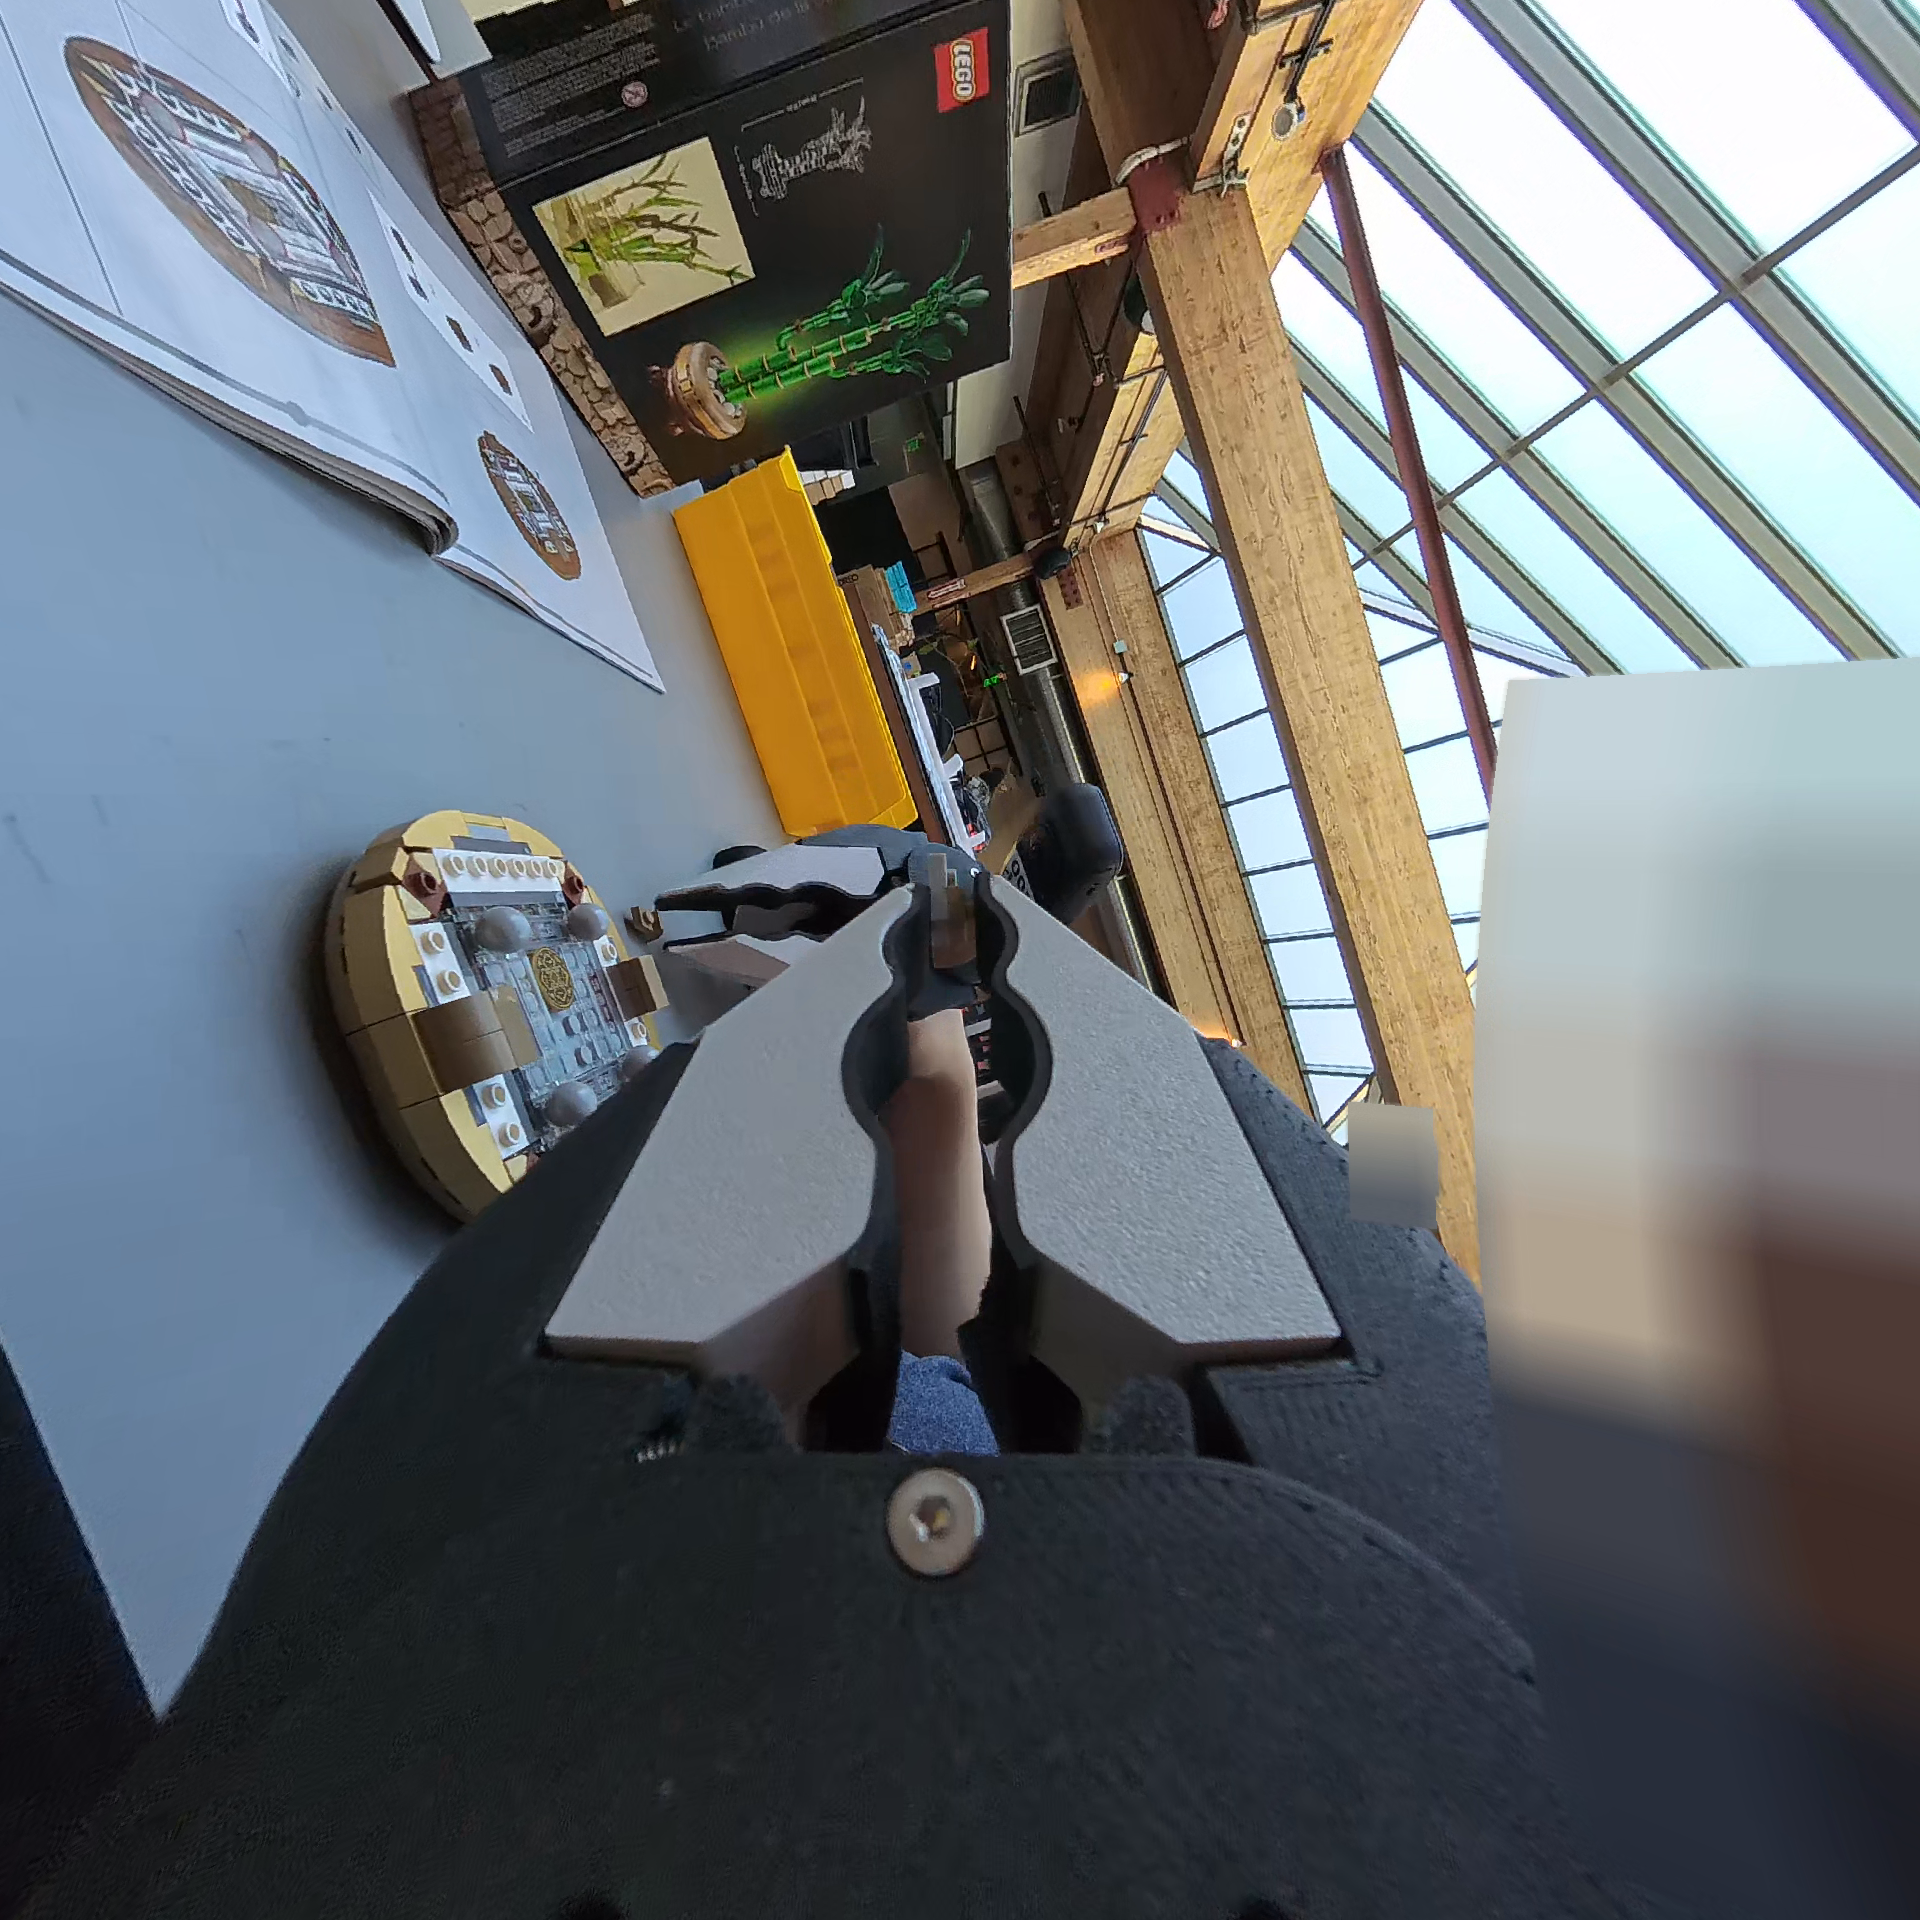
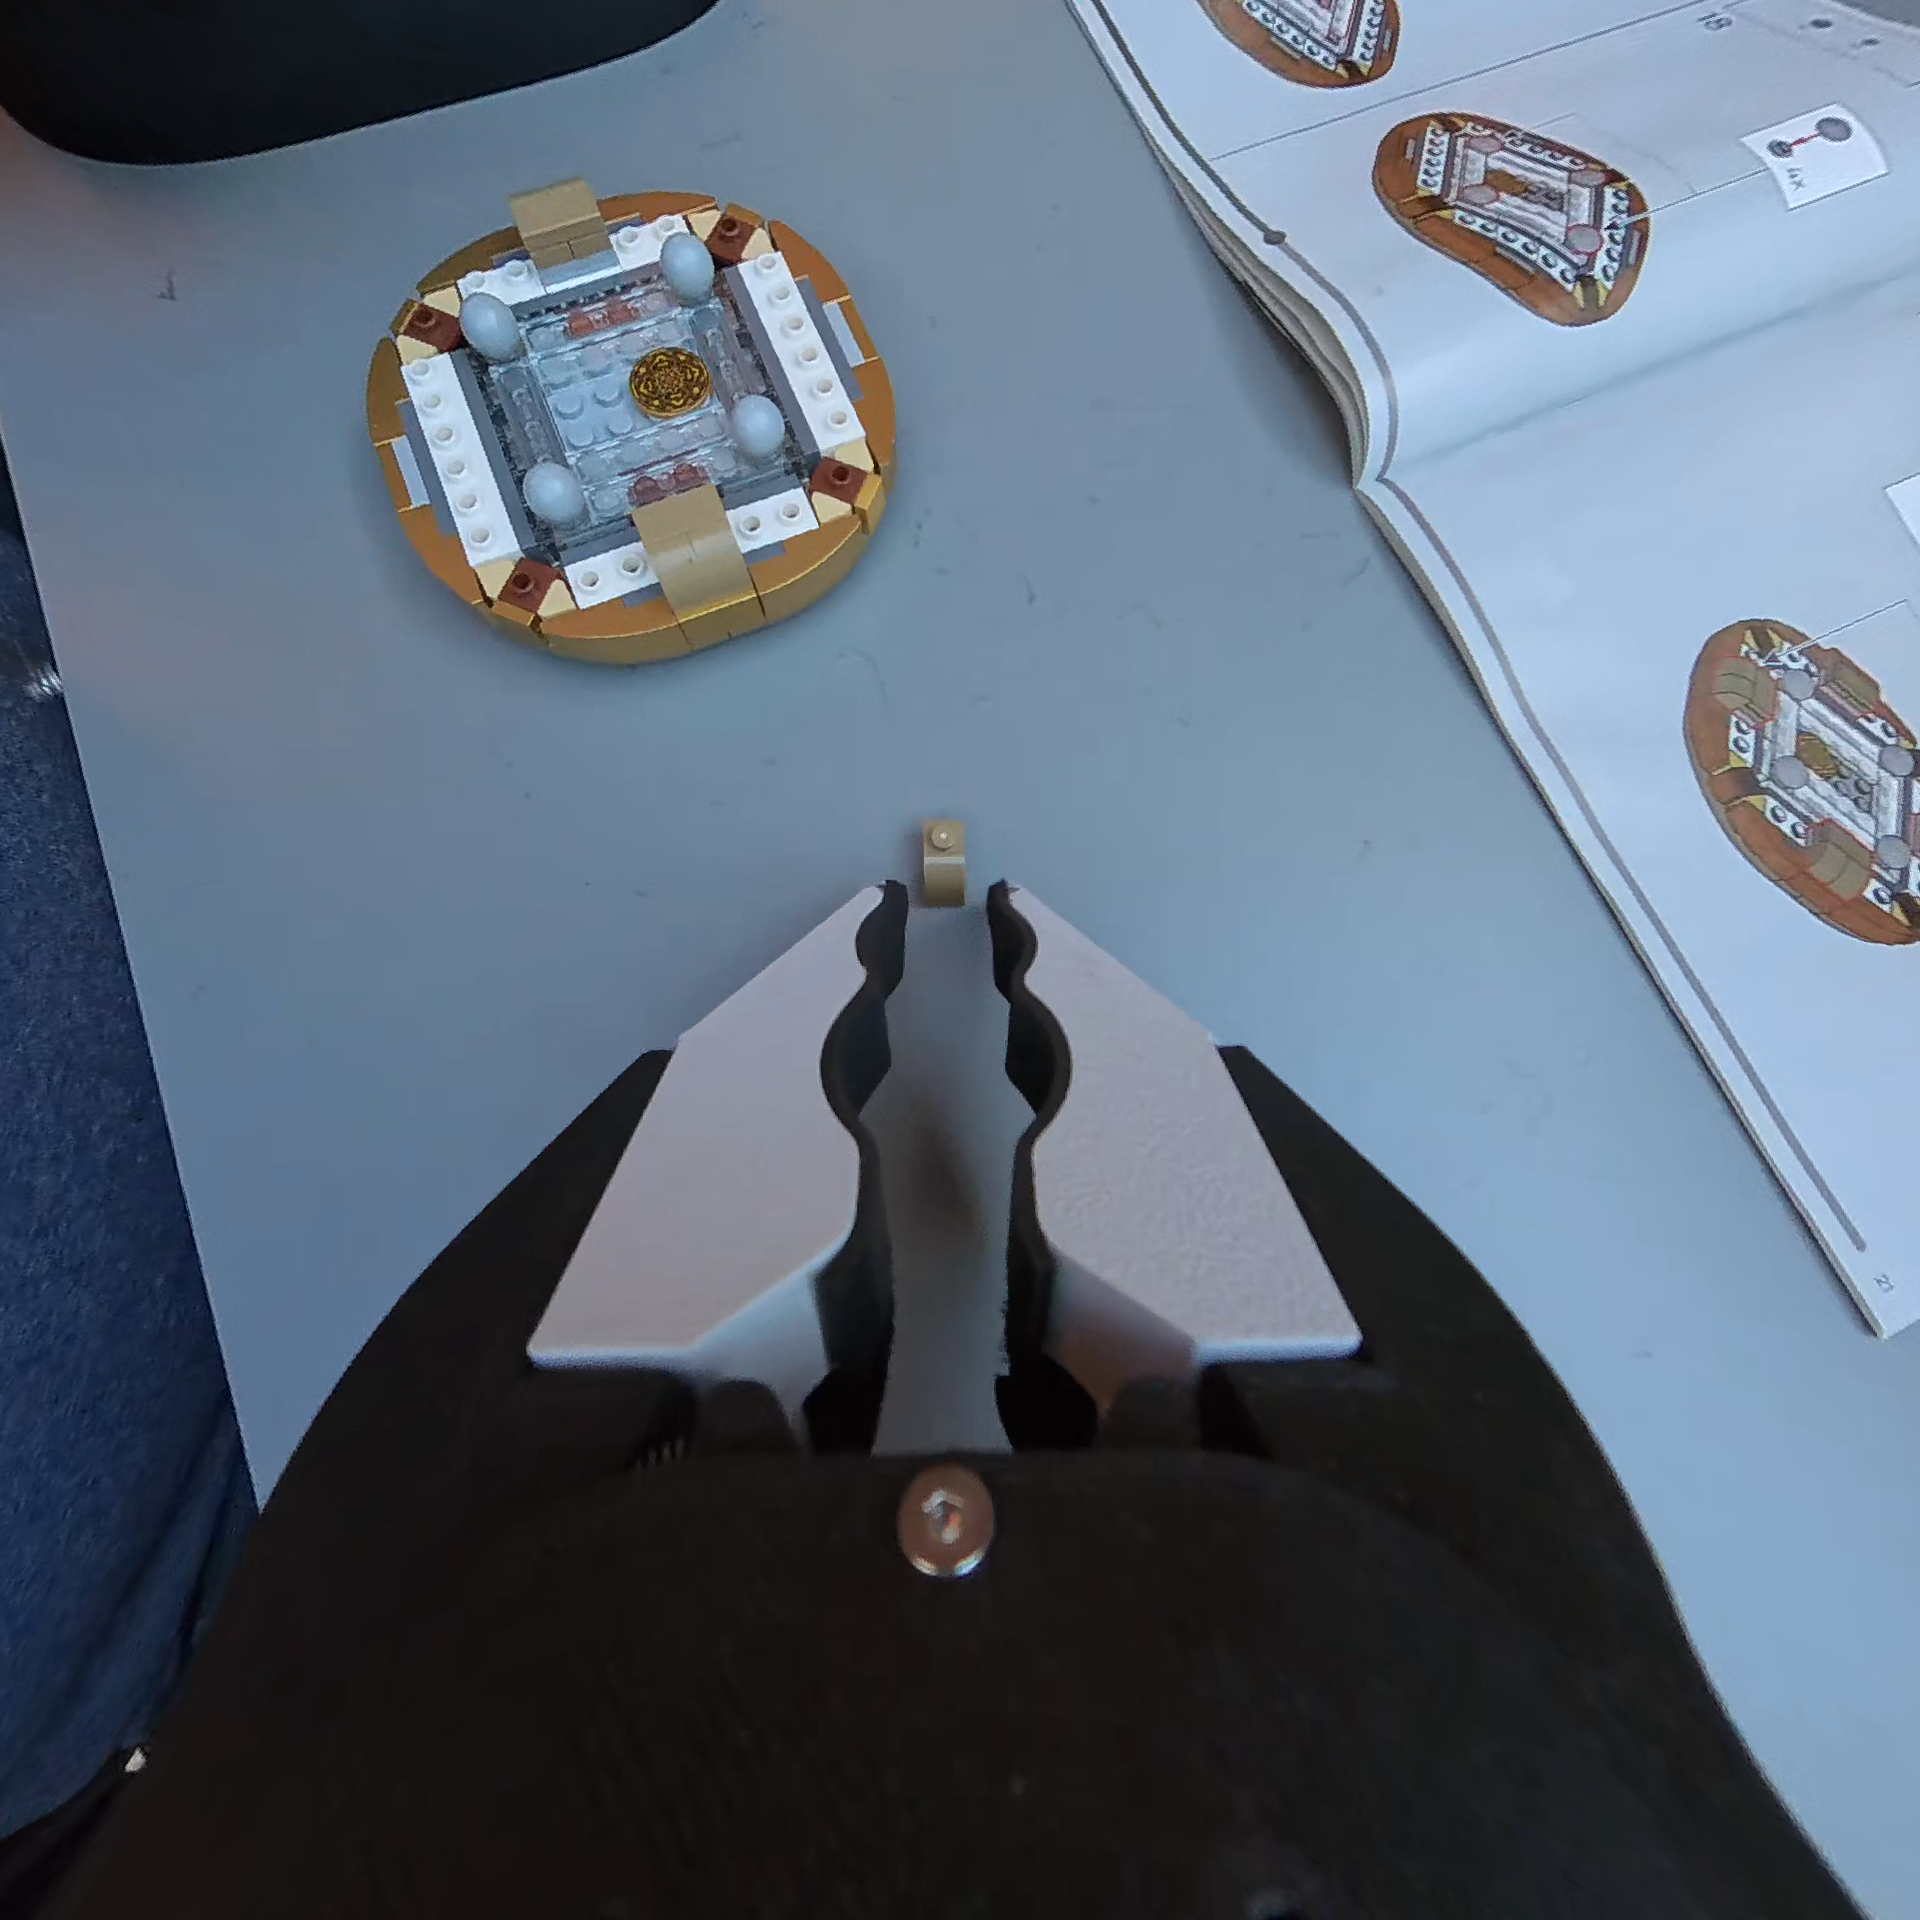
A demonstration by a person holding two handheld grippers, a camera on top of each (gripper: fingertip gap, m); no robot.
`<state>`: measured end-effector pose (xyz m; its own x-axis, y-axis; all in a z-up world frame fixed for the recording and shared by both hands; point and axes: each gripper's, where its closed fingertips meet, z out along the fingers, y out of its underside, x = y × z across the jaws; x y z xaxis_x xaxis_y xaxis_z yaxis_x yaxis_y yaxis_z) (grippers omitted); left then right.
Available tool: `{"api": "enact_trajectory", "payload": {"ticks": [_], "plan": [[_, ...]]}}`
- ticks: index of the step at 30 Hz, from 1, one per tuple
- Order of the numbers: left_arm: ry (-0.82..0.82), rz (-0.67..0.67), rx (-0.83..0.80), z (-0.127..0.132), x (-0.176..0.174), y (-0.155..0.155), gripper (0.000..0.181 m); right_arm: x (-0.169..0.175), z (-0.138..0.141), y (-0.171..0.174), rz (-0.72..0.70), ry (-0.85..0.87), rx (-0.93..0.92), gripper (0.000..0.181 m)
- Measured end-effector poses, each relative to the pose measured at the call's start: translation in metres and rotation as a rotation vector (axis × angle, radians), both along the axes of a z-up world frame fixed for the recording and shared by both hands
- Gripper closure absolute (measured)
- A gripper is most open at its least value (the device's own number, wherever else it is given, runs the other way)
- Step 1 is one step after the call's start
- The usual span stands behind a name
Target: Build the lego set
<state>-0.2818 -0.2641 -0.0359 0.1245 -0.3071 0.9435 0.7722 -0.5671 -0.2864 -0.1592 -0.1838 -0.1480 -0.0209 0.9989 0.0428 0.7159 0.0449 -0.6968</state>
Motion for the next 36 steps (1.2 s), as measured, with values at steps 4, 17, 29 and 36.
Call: {"api": "enact_trajectory", "payload": {"ticks": [4,17,29,36], "plan": [[0.001,-0.004,-0.002,-0.001,0.002,-0.001,0.175,-0.002,0.002,0.001,0.003,0.007,-0.003,0.166],[0.041,0.055,-0.043,-0.019,-0.001,0.005,0.175,-0.024,0.042,-0.025,0.025,0.148,-0.032,0.175],[-0.017,0.089,-0.013,-0.020,0.015,0.011,0.175,-0.097,0.092,-0.069,-0.011,0.312,-0.007,0.175],[-0.110,0.109,-0.021,-0.019,0.010,0.012,0.175,-0.107,0.095,-0.069,-0.008,0.251,-0.016,0.175]]}}
